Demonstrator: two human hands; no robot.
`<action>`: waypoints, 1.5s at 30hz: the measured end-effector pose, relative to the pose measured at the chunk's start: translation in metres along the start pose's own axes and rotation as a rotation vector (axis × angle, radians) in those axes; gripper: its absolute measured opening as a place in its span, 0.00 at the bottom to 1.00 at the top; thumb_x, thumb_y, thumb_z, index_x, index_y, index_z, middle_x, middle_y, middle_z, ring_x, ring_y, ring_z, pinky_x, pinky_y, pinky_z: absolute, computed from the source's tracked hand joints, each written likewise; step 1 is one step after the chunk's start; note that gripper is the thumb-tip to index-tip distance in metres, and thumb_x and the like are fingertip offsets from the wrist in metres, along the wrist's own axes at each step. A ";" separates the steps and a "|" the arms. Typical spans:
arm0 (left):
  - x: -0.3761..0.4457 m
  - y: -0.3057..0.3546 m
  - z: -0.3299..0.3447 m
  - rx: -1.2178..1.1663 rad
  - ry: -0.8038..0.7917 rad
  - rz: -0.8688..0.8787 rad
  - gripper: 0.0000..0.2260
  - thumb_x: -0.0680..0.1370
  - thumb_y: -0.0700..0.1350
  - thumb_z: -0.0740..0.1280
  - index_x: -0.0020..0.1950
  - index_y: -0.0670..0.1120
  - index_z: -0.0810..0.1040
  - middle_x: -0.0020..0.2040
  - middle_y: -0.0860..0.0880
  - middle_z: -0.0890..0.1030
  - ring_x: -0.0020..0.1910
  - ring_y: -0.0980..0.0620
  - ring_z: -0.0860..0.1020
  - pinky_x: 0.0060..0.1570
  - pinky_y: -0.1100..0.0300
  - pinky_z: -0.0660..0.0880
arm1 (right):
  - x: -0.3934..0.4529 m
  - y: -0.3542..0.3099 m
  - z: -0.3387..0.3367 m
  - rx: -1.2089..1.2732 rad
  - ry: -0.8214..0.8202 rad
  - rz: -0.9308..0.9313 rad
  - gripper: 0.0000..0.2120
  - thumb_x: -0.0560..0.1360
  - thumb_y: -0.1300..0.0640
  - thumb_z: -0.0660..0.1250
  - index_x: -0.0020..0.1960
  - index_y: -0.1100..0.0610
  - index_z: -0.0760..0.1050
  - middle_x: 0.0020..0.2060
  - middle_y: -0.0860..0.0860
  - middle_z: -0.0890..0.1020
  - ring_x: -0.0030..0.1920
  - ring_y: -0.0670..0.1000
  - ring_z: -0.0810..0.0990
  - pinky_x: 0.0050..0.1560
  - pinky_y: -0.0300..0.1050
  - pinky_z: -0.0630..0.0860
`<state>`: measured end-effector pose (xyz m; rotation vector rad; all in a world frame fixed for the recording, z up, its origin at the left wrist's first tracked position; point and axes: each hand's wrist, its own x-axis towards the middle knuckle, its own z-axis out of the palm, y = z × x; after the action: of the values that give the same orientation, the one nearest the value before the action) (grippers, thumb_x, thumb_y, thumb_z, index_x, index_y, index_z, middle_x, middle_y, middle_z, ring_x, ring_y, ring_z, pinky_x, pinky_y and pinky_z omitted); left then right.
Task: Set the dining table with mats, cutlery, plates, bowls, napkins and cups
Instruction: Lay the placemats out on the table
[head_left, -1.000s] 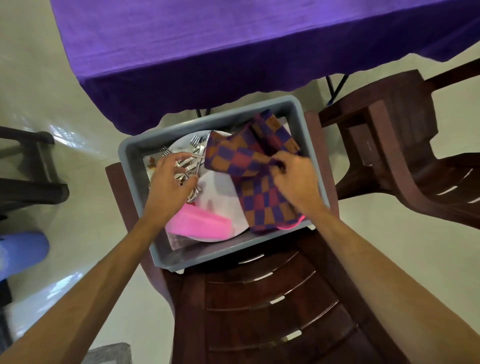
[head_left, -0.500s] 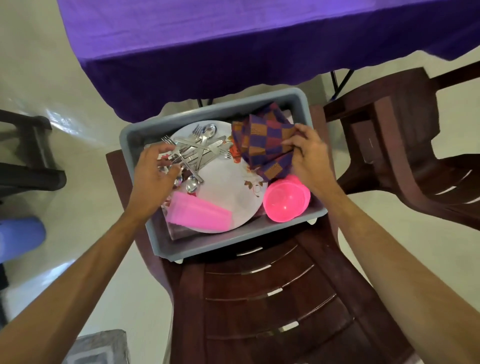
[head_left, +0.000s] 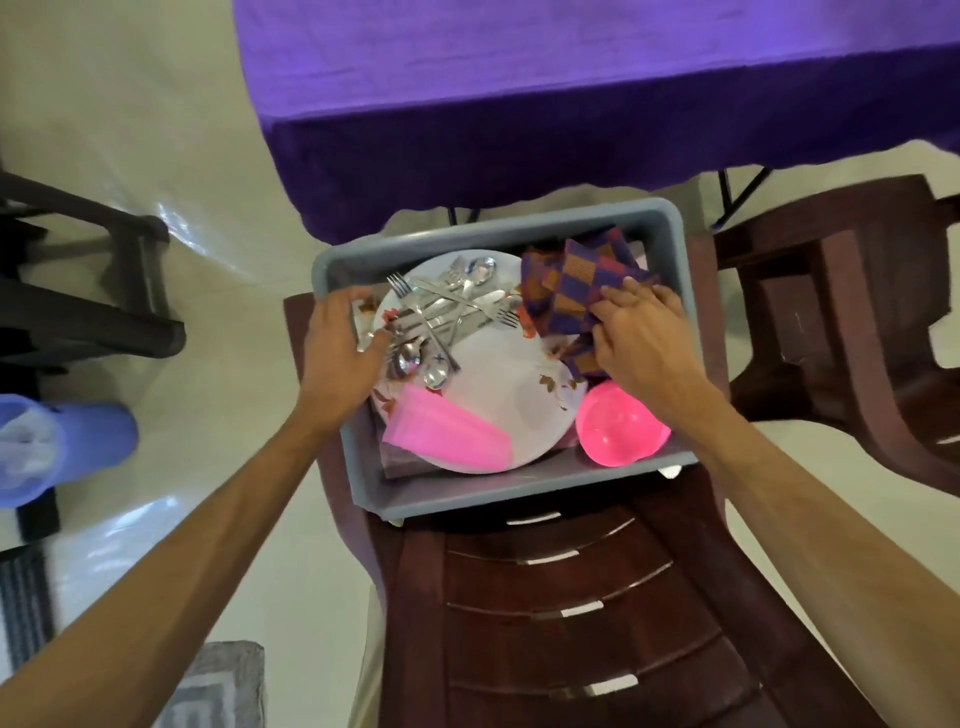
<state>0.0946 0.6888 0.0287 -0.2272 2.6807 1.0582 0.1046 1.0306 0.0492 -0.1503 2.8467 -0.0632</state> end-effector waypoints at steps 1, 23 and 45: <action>0.000 0.001 -0.001 -0.016 -0.031 -0.025 0.20 0.81 0.42 0.70 0.73 0.47 0.73 0.69 0.47 0.76 0.65 0.45 0.75 0.62 0.54 0.70 | -0.001 -0.006 -0.002 0.054 0.054 -0.058 0.11 0.78 0.59 0.67 0.58 0.58 0.83 0.60 0.56 0.84 0.64 0.60 0.79 0.69 0.61 0.70; 0.049 -0.007 0.020 -0.186 -0.370 -0.252 0.20 0.77 0.38 0.73 0.67 0.47 0.72 0.54 0.50 0.81 0.46 0.55 0.81 0.27 0.74 0.73 | 0.086 -0.090 0.001 0.261 -0.123 -0.257 0.16 0.76 0.63 0.66 0.61 0.54 0.81 0.59 0.52 0.82 0.57 0.56 0.80 0.47 0.56 0.82; 0.058 -0.009 -0.006 -0.251 -0.370 -0.217 0.12 0.78 0.42 0.73 0.61 0.51 0.79 0.51 0.56 0.82 0.49 0.59 0.81 0.45 0.67 0.74 | 0.135 -0.154 -0.002 0.206 -0.359 -0.320 0.36 0.70 0.45 0.79 0.72 0.50 0.68 0.68 0.50 0.72 0.58 0.56 0.80 0.46 0.46 0.69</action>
<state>0.0403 0.6748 0.0104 -0.3251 2.1444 1.2286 -0.0092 0.8633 0.0215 -0.5161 2.4172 -0.3568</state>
